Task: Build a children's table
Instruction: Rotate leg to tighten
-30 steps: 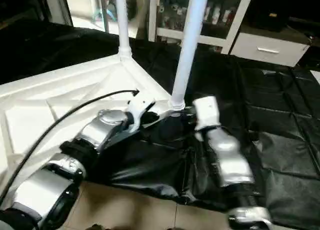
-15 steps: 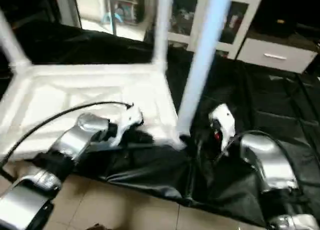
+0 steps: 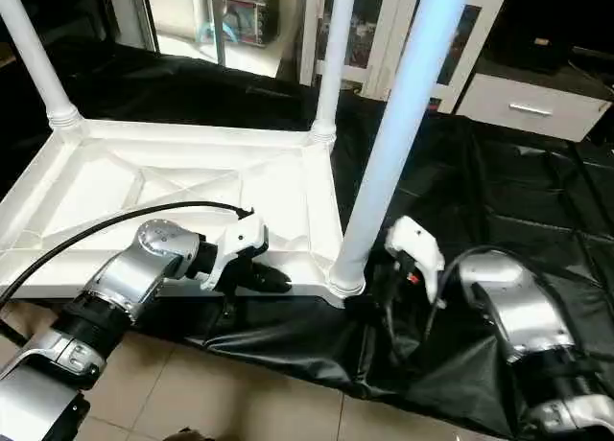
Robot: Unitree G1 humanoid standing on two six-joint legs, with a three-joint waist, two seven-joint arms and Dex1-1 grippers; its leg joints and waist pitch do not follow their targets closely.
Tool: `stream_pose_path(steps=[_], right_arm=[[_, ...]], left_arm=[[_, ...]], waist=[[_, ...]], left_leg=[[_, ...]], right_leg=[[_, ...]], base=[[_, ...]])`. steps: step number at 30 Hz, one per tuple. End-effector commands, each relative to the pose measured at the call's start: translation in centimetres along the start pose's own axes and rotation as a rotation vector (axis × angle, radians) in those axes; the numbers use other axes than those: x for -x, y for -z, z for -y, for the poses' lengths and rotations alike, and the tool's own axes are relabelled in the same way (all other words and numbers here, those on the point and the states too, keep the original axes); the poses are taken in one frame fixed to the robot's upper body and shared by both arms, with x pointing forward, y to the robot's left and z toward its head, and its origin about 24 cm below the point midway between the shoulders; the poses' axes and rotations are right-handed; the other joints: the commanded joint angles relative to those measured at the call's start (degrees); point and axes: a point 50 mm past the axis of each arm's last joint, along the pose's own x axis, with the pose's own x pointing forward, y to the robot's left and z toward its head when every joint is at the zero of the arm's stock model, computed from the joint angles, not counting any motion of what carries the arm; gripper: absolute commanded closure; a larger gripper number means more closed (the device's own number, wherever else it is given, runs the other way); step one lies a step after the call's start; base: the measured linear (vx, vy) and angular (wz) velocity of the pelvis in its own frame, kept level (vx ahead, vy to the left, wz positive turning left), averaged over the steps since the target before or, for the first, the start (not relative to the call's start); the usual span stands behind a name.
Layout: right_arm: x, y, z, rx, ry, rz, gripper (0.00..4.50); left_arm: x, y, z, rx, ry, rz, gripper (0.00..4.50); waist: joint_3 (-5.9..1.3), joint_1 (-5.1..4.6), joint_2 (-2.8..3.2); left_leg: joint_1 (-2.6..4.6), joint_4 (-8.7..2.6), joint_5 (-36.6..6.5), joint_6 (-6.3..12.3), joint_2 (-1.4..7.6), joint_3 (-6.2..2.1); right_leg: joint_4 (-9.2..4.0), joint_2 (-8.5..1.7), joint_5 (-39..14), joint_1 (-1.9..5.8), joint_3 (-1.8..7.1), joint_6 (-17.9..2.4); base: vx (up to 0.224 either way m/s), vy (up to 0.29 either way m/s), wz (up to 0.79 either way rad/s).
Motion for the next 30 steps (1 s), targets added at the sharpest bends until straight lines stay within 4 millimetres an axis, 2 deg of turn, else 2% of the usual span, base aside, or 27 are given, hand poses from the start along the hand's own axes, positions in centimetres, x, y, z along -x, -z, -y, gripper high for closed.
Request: stream_pose_path(steps=[1,2,5,7,11,12,19,22,26,27,30], right_arm=[[0.1,-0.2,0.2,0.01,0.006,0.003,0.04],[0.0,-0.2,0.3,0.01,0.004,0.007,0.04],[-0.1,-0.1,0.4,0.011,-0.003,0.005,0.04],[-0.3,0.0,0.4,0.011,-0.008,0.0,0.29],[-0.5,0.1,0.4,0.01,-0.019,-0.002,0.49],[-0.6,0.1,0.4,0.009,-0.02,-0.001,0.74],[-1.0,-0.2,0.4,0.01,-0.033,0.021,1.25],[-1.2,0.0,0.3,0.009,-0.049,0.015,1.61],[-1.4,0.0,0.2,0.006,-0.052,0.02,1.85],[-1.4,0.0,0.2,0.004,-0.05,0.025,1.85],[-1.5,0.1,0.1,0.0,-0.054,0.029,1.89]], left_arm=[[-0.9,0.2,0.9,0.002,0.072,-0.009,4.5],[-0.9,0.2,0.9,0.003,0.072,-0.01,4.5],[-1.0,0.3,0.9,0.005,0.073,-0.011,4.5],[-1.0,0.3,1.0,0.007,0.074,-0.013,4.5],[-0.9,0.3,1.0,0.01,0.075,-0.016,4.5],[-0.9,0.3,1.0,0.01,0.076,-0.017,4.5],[-0.8,0.4,1.1,0.013,0.079,-0.023,4.5],[-0.9,0.5,1.1,0.016,0.084,-0.025,4.5],[-0.9,0.5,1.2,0.017,0.088,-0.026,4.5],[-0.8,0.5,1.2,0.018,0.089,-0.028,4.5],[-0.8,0.6,1.2,0.019,0.094,-0.032,4.5]], waist=[[-3.56,-0.2,-0.8],[-3.54,-0.2,-1.05],[-3.51,-0.19,-0.96],[-3.5,-0.22,-1.01],[-3.56,-0.27,-0.96],[-3.57,-0.25,-0.94],[-3.6,-0.27,-0.93],[-3.67,-0.22,-0.87],[-3.64,-0.25,-0.87],[-3.62,-0.24,-0.57],[-3.64,-0.31,-0.72]], left_leg=[[0.87,-4.47,-12.9,3.29,2.87,-1.08],[0.84,-4.46,-12.9,3.36,2.87,-1.06],[0.83,-4.48,-13.5,3.09,2.86,-1.1],[0.81,-4.5,-13.6,3.03,2.85,-1.11],[0.84,-4.47,-13.3,2.99,2.85,-1.11],[0.81,-4.48,-13.1,3.05,2.85,-1.12],[0.87,-4.43,-13.1,3.12,2.83,-1.08],[0.88,-4.38,-12.4,3.28,2.85,-1.08],[0.83,-4.38,-12.3,3.43,2.81,-1.05],[0.9,-4.45,-12.8,3.15,2.84,-1.1],[0.87,-4.5,-13.4,2.74,2.83,-1.14]], right_leg=[[-3.56,-2.61,-13.7,2.14,2.17,-13.8],[-3.58,-2.6,-13.9,2.2,2.17,-13.8],[-3.71,-2.7,-15.3,2.21,2.16,-13.5],[-3.72,-2.68,-15.6,2.21,2.16,-13.3],[-3.65,-2.65,-15.3,2.18,2.15,-13.4],[-3.61,-2.65,-14.9,2.24,2.17,-13.4],[-3.57,-2.62,-14.6,2.27,2.15,-13.7],[-3.39,-2.58,-13.3,2.32,2.15,-14.0],[-3.37,-2.55,-13.0,2.35,2.14,-14.3],[-3.46,-2.58,-13.5,2.33,2.14,-14.3],[-3.46,-2.56,-13.9,2.38,2.14,-14.1]], base=[[0.0,0.0,0.0],[0.0,0.0,0.0],[0.0,0.0,0.0],[0.0,0.0,0.0],[0.0,0.0,0.0],[0.0,0.0,0.0],[0.0,0.0,0.0],[0.0,0.0,0.0],[0.0,0.0,0.0],[0.0,0.0,0.0],[0.0,0.0,0.0]])
